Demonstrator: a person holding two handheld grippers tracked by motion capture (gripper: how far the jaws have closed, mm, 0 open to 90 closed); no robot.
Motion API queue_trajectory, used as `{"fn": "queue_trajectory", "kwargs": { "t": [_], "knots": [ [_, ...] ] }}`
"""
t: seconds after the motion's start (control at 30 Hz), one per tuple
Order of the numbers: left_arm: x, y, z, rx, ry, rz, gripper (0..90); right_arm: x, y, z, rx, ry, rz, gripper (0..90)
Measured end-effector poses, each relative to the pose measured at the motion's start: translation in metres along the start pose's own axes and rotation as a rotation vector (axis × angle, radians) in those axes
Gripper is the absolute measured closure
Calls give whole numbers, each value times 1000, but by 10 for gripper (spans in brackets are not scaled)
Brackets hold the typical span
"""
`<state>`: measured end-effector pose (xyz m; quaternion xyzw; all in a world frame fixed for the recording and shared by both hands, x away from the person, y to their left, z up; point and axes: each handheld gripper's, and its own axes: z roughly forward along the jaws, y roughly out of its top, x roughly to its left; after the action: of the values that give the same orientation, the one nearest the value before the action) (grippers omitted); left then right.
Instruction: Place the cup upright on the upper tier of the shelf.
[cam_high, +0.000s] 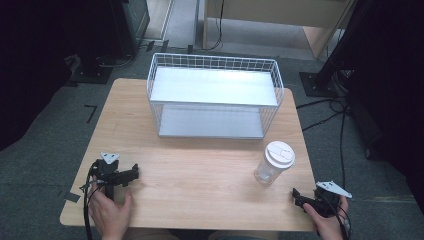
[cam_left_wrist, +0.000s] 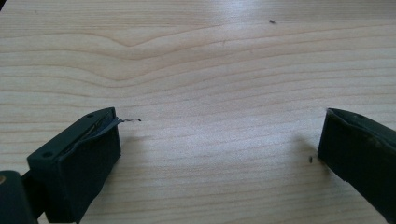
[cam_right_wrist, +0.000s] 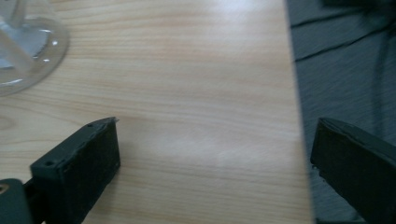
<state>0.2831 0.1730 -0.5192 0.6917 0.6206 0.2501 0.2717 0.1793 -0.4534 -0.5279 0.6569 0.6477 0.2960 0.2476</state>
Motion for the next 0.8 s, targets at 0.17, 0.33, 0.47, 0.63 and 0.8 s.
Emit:
{"fn": "queue_trajectory", "kwargs": {
  "t": [0.17,0.33,0.47,0.63,0.8],
  "knots": [
    [0,0,0,0,1,0,0,13,5,-10,-102,1,-40,57],
    [0,0,0,0,0,0,0,28,17,-20,-147,84,-31,57],
    [0,0,0,0,0,0,0,39,24,-25,-162,139,-59,58],
    [0,0,0,0,0,0,0,48,30,-25,-162,163,-88,60],
    [0,0,0,0,1,0,0,60,40,-26,-175,187,-110,60]
  ]
}}
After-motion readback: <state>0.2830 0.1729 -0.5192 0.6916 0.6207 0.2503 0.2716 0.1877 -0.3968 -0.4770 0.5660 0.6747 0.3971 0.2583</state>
